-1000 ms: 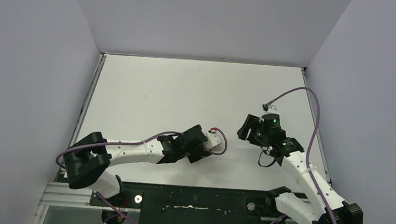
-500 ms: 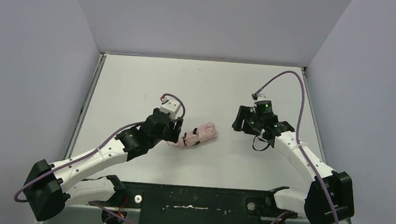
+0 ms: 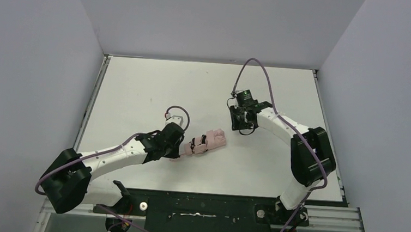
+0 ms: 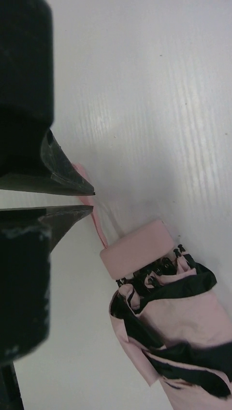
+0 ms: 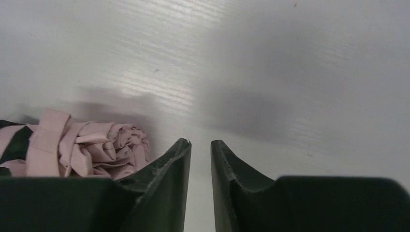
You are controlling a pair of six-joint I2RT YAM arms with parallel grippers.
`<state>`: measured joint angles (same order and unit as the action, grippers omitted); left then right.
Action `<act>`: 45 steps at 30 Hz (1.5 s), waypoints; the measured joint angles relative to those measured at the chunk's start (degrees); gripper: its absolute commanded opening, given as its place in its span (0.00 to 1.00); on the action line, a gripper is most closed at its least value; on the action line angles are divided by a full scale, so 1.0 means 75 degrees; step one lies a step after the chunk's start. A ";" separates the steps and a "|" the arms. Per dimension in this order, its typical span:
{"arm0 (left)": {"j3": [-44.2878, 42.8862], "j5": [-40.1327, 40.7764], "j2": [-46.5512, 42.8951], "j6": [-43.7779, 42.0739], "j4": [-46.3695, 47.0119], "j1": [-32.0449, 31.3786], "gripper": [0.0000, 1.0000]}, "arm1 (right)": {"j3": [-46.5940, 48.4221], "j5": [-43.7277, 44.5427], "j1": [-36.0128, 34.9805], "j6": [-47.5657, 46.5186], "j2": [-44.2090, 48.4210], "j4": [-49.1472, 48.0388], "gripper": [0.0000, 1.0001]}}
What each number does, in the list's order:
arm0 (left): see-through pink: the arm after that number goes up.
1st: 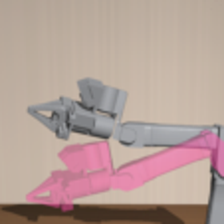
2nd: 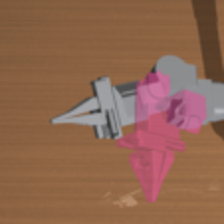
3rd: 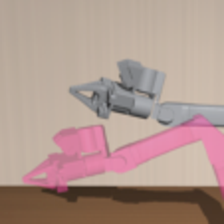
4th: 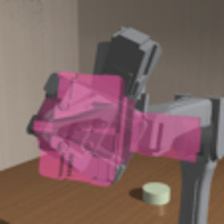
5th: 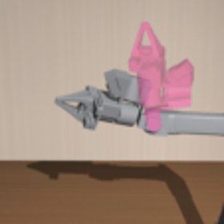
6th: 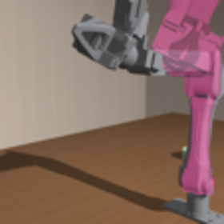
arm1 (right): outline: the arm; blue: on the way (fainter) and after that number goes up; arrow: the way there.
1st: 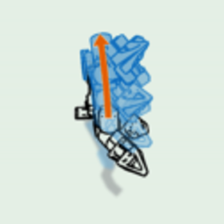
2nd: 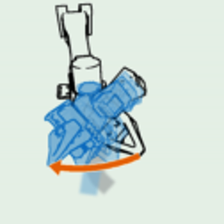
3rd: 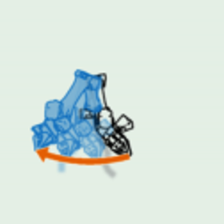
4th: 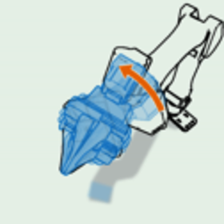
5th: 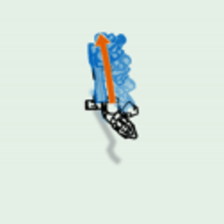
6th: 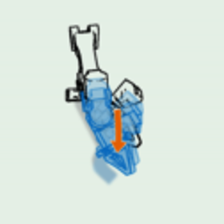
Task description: Put away the umbrella
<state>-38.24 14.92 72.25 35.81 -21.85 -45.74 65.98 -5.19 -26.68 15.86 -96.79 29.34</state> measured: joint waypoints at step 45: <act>-0.2323 -0.0796 0.3692 -0.1268 0.1253 0.0734 0.00 | -0.0064 -0.0178 -0.0443 0.0586 -0.0976 0.0434 0.12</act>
<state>-55.66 8.95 99.94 26.30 -12.45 -40.23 65.49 -6.52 -30.00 20.25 -104.12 32.60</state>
